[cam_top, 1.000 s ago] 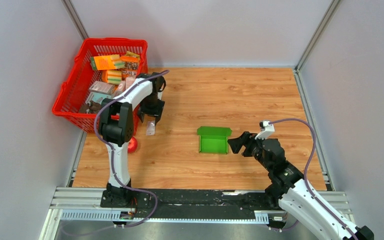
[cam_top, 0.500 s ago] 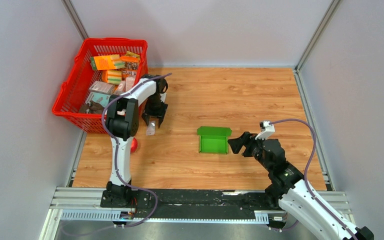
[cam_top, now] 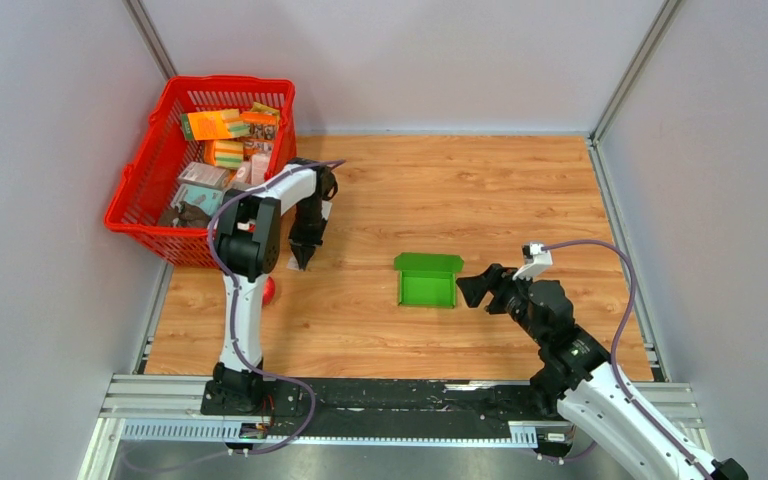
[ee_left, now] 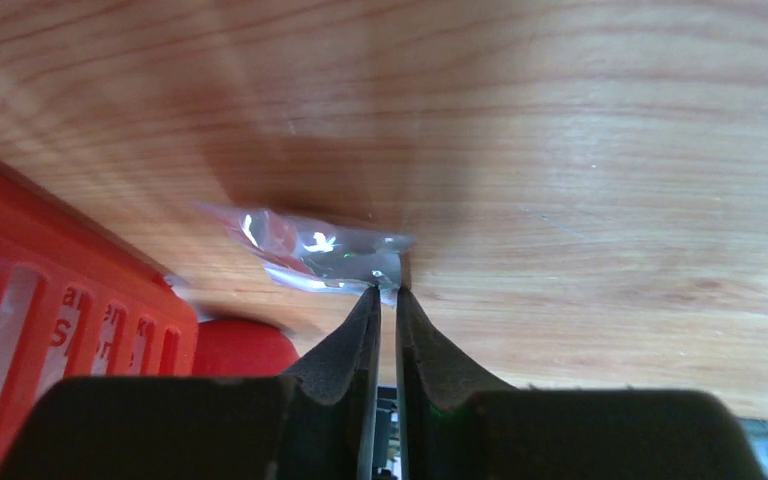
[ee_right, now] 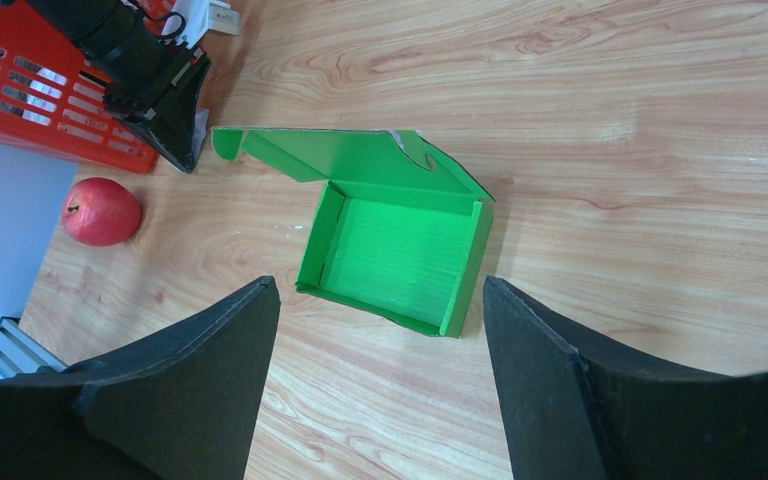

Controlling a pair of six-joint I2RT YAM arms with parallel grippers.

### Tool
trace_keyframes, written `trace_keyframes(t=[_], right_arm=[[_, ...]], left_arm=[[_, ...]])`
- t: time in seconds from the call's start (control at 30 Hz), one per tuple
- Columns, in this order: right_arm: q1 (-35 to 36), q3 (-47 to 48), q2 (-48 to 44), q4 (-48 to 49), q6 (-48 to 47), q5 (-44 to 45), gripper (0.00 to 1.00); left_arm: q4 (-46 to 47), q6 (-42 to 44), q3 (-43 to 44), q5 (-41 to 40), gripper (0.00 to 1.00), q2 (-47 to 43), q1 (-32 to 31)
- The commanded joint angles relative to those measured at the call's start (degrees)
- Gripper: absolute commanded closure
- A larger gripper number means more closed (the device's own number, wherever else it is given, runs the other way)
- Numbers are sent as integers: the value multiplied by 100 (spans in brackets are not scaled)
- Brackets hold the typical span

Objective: Fold the paper box

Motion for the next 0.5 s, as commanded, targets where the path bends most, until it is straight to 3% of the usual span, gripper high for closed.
trace_keyframes(t=[0.0, 0.07, 0.1, 0.17, 0.37, 0.47], right_arm=[[-3, 16, -34, 154, -23, 51, 23], [-3, 8, -34, 180, -32, 69, 23], [5, -1, -8, 189, -32, 69, 23], [-3, -1, 28, 224, -32, 60, 23], [5, 8, 98, 268, -23, 51, 23], [-3, 16, 72, 251, -14, 25, 23]], left_arm=[[152, -136, -141, -1025, 84, -677, -371], [432, -146, -273, -1082, 85, -1062, -573], [530, -119, -361, -890, 93, -1160, -600], [653, -137, -362, -801, 100, -1362, -618], [207, -119, 305, -1458, 100, -1013, -487], [-318, -382, 797, -2476, 100, -470, -346]])
